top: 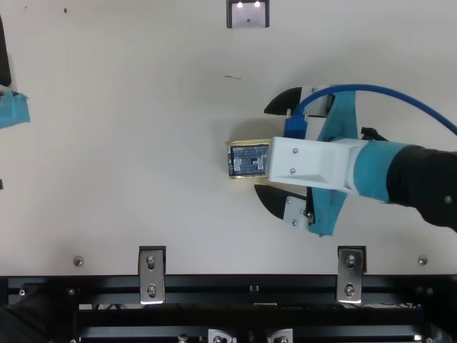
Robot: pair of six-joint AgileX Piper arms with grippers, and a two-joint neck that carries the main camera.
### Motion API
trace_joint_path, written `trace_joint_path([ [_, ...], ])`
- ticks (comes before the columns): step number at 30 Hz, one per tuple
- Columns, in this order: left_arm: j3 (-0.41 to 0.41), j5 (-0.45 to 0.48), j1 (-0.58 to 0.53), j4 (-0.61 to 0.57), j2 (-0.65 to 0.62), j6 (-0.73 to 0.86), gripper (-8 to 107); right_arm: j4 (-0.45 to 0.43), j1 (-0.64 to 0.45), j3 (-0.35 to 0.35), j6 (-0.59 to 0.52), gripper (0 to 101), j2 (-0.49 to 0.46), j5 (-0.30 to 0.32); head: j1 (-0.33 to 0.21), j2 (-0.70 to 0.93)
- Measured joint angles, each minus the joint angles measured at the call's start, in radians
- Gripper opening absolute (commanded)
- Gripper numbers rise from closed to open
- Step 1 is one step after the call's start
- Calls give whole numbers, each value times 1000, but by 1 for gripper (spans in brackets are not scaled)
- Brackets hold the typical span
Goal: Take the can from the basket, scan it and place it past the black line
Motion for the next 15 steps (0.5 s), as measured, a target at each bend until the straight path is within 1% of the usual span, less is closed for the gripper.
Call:
trace_joint_path([
  [9, 0, 0, 0, 0, 0, 0, 90, 3, 1, 2, -1, 101, 2, -5, 5, 0],
  [11, 0, 0, 0, 0, 0, 0, 90, 3, 1, 2, -1, 0, 2, -5, 5, 0],
  [15, 0, 0, 0, 0, 0, 0, 90, 3, 1, 2, -1, 0, 2, 2, 0, 0],
])
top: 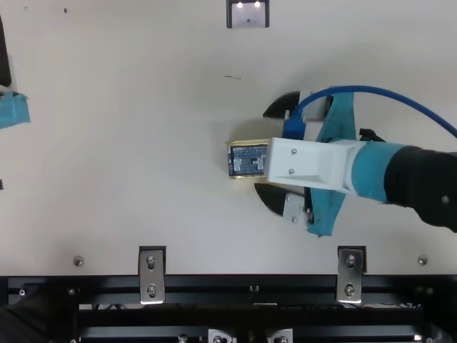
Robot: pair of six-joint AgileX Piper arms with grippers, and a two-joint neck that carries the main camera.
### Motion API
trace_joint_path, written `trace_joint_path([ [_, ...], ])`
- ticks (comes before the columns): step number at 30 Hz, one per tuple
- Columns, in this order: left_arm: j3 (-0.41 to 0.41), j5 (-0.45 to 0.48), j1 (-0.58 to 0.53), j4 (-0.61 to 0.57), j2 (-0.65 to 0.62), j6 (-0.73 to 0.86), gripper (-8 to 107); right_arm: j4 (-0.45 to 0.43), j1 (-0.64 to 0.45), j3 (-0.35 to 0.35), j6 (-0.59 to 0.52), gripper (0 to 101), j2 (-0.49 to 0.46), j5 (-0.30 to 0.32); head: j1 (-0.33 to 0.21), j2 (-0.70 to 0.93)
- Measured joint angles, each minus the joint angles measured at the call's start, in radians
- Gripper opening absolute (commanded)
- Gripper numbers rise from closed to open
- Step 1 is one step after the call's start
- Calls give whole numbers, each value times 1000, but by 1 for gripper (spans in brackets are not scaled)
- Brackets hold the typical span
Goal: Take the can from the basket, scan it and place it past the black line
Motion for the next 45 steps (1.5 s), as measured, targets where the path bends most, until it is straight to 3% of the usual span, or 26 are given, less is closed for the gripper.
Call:
trace_joint_path([
  [8, 0, 0, 0, 0, 0, 0, 90, -6, 5, -5, 2, 0, -4, -4, 5, 0],
  [25, 0, 0, 0, 0, 0, 0, 90, -121, 34, -2, 176, 0, -95, -1, 5, 0],
  [45, 0, 0, 0, 0, 0, 0, 90, -257, -102, -1, 361, 0, -304, 100, 5, 0],
])
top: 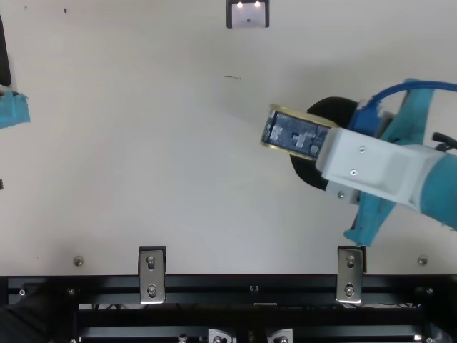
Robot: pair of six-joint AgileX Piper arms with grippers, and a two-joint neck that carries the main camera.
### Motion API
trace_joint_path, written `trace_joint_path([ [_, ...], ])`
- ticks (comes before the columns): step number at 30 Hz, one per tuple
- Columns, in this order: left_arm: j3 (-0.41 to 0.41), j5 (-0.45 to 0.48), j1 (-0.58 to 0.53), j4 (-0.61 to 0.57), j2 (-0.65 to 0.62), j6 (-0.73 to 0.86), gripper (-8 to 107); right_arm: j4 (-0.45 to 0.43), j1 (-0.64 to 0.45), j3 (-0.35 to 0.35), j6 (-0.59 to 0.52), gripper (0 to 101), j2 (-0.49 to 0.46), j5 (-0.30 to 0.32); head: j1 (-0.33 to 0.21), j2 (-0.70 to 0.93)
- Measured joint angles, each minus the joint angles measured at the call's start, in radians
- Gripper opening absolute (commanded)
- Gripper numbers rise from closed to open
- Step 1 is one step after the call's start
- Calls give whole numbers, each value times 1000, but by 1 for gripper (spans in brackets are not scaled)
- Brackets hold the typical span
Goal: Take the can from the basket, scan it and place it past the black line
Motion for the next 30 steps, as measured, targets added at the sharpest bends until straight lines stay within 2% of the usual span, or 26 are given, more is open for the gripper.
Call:
trace_joint_path([
  [3, 0, 0, 0, 0, 0, 0, 90, -14, -22, -8, 28, 0, -29, 17, 0, 0],
  [11, 0, 0, 0, 0, 0, 0, 90, -45, -55, -16, 112, 0, -85, 15, -5, 0],
  [30, 0, 0, 0, 0, 0, 0, 90, -143, -99, -3, 365, 0, -143, -78, -5, 0],
])
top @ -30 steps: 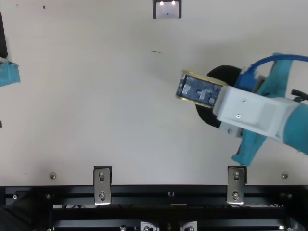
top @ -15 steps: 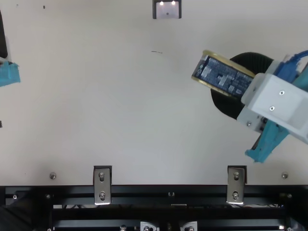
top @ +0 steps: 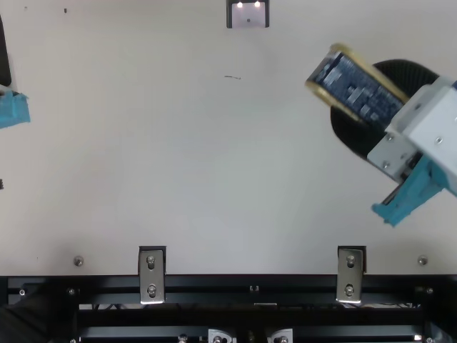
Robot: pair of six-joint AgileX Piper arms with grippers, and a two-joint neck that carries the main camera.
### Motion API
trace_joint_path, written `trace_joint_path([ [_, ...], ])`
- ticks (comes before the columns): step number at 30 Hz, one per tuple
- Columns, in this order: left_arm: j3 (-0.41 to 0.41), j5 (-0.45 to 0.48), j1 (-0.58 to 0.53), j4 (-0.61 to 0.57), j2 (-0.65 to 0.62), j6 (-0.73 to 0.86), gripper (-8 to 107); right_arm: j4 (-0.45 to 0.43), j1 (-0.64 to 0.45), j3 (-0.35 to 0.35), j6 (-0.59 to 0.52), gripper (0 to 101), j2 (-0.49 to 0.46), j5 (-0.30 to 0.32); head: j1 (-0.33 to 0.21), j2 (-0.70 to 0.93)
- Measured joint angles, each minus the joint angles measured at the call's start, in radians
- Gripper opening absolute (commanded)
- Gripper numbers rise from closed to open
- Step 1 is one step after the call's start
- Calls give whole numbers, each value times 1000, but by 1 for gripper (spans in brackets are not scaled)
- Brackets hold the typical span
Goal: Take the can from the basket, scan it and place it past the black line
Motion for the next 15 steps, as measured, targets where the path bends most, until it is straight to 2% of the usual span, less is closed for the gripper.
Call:
trace_joint_path([
  [10, 0, 0, 0, 0, 0, 0, 90, -64, -42, 19, 162, 0, -24, -61, 5, 0],
  [15, 0, 0, 0, 0, 0, 0, 90, -115, -89, 28, 257, 0, -39, -119, 0, -26],
])
